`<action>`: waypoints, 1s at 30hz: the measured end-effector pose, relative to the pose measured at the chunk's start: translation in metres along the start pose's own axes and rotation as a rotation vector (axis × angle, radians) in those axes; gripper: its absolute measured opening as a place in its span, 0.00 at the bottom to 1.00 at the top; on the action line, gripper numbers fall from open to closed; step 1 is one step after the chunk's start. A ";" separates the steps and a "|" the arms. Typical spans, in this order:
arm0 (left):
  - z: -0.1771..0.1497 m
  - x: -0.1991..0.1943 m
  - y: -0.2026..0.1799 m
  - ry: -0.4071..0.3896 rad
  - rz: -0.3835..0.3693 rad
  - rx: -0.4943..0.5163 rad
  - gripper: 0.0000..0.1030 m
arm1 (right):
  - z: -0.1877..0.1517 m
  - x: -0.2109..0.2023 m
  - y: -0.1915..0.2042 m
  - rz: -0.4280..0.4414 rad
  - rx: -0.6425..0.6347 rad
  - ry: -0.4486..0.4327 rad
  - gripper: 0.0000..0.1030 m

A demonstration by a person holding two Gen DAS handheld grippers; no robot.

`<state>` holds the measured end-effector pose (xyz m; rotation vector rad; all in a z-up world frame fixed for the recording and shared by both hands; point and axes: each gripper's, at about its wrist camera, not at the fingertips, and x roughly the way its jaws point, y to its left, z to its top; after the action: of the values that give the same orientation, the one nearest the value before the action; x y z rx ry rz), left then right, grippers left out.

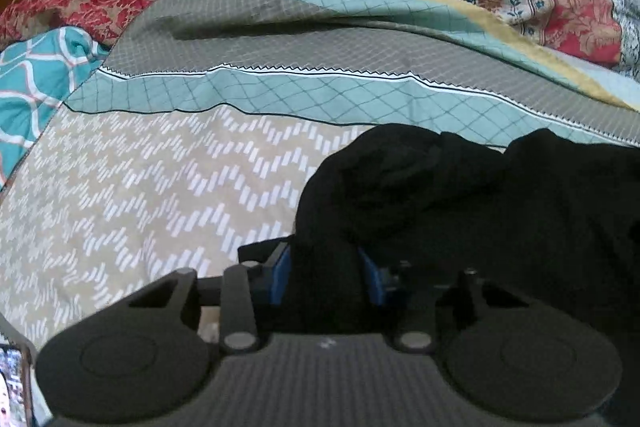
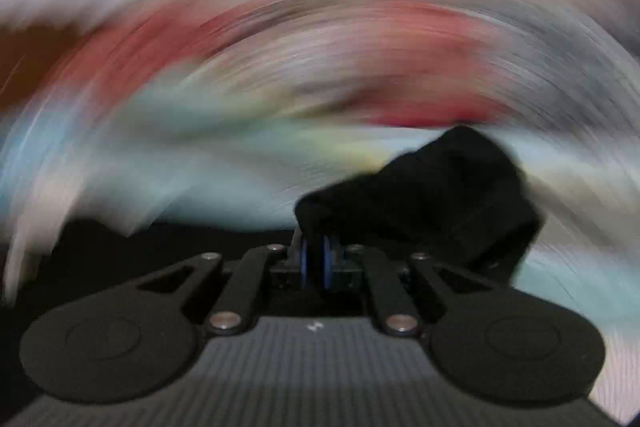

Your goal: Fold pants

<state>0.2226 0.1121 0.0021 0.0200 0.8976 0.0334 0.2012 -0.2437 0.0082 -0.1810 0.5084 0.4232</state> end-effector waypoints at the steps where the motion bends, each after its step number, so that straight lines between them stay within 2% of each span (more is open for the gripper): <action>1: 0.005 0.004 -0.001 0.001 -0.001 -0.003 0.34 | -0.010 0.004 0.041 0.075 -0.185 0.036 0.10; 2: 0.004 0.003 -0.001 0.000 0.002 -0.001 0.34 | -0.025 0.008 0.075 0.127 -0.339 0.087 0.10; 4: 0.004 0.002 -0.004 -0.001 0.012 0.013 0.35 | -0.057 0.019 0.116 0.138 -0.524 0.178 0.13; 5: 0.004 0.003 -0.005 -0.002 0.013 0.019 0.35 | -0.071 0.021 0.126 0.119 -0.579 0.184 0.15; 6: 0.004 0.003 -0.006 -0.004 0.016 0.022 0.35 | -0.079 0.017 0.133 0.090 -0.622 0.154 0.17; 7: 0.004 0.003 -0.005 -0.003 0.011 0.023 0.36 | -0.080 0.013 0.138 0.070 -0.646 0.144 0.25; 8: 0.004 0.003 -0.004 -0.003 0.005 0.021 0.36 | -0.076 0.010 0.139 0.067 -0.638 0.152 0.31; 9: 0.003 0.003 -0.002 -0.004 0.000 0.019 0.36 | -0.069 0.004 0.135 0.074 -0.600 0.154 0.43; 10: 0.003 0.003 -0.001 -0.005 -0.005 0.016 0.37 | -0.060 -0.004 0.128 0.088 -0.551 0.145 0.49; 12: 0.003 0.004 0.000 -0.008 -0.009 0.011 0.37 | -0.043 -0.019 0.115 0.129 -0.457 0.120 0.50; 14: 0.002 0.004 0.000 -0.012 -0.010 0.009 0.37 | -0.026 -0.032 0.100 0.176 -0.358 0.088 0.57; 16: 0.001 0.004 -0.001 -0.018 -0.005 0.009 0.37 | -0.010 -0.033 0.088 0.195 -0.247 0.050 0.71; 18: 0.000 0.004 -0.002 -0.023 -0.002 0.011 0.37 | -0.006 -0.022 0.078 0.200 -0.160 0.041 0.73; 20: 0.000 0.003 -0.002 -0.023 -0.001 0.009 0.36 | -0.002 0.005 0.075 0.158 -0.115 0.075 0.72; 21: 0.000 0.003 -0.002 -0.021 0.001 0.009 0.36 | -0.004 0.023 0.076 0.149 -0.096 0.107 0.64; 22: 0.001 0.003 -0.002 -0.020 0.002 0.009 0.35 | -0.006 0.036 0.077 0.164 -0.080 0.140 0.50; 23: 0.002 0.003 -0.002 -0.018 0.003 0.007 0.35 | -0.008 0.047 0.080 0.183 -0.079 0.182 0.44; 24: 0.003 0.003 -0.001 -0.015 0.003 0.004 0.35 | -0.009 0.060 0.084 0.174 -0.104 0.230 0.30; 25: 0.003 0.003 -0.001 -0.013 0.003 0.000 0.34 | -0.012 0.066 0.090 0.161 -0.139 0.256 0.25; 26: 0.004 0.002 -0.001 -0.010 0.003 -0.001 0.34 | -0.014 0.063 0.093 0.149 -0.168 0.256 0.23; 28: 0.006 0.001 -0.001 -0.007 0.004 -0.002 0.33 | -0.005 0.042 0.084 0.125 -0.161 0.197 0.16; 30: 0.006 0.002 -0.001 -0.003 0.007 0.001 0.34 | 0.010 0.009 0.047 0.059 -0.044 0.105 0.15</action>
<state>0.2283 0.1107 0.0046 0.0239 0.8941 0.0399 0.1926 -0.1952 0.0093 -0.2325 0.6089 0.4841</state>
